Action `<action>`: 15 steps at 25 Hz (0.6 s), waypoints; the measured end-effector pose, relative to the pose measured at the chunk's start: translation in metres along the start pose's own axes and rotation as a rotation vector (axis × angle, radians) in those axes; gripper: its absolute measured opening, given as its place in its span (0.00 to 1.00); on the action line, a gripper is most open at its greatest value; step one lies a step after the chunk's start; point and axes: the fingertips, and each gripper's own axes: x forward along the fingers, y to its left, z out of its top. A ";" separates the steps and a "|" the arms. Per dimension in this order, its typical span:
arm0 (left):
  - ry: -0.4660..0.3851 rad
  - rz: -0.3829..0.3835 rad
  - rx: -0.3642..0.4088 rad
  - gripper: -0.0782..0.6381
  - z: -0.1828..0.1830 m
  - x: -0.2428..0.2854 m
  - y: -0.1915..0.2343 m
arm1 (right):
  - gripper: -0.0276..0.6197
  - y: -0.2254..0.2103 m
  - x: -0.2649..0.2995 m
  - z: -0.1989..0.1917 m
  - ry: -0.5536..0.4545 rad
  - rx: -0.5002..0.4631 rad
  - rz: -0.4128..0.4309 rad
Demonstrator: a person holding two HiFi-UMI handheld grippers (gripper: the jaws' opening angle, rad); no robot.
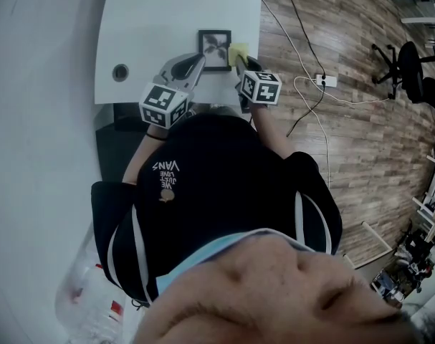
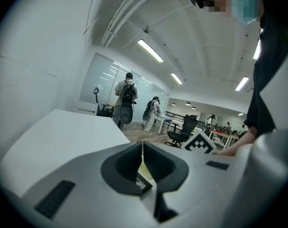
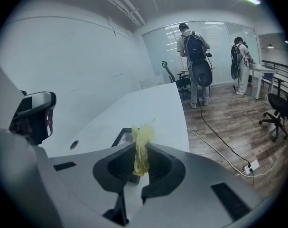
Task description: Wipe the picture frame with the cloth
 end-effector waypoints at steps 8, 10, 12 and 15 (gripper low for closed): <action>-0.021 0.014 0.014 0.13 0.011 0.002 0.010 | 0.11 0.015 -0.019 0.046 -0.109 -0.033 0.041; -0.027 0.020 0.014 0.13 0.013 0.004 0.014 | 0.11 0.019 -0.026 0.059 -0.143 -0.041 0.051; -0.033 0.023 0.014 0.13 0.015 0.005 0.016 | 0.11 0.023 -0.033 0.071 -0.179 -0.054 0.057; -0.043 0.030 0.016 0.13 0.019 0.005 0.020 | 0.11 0.029 -0.045 0.089 -0.231 -0.069 0.068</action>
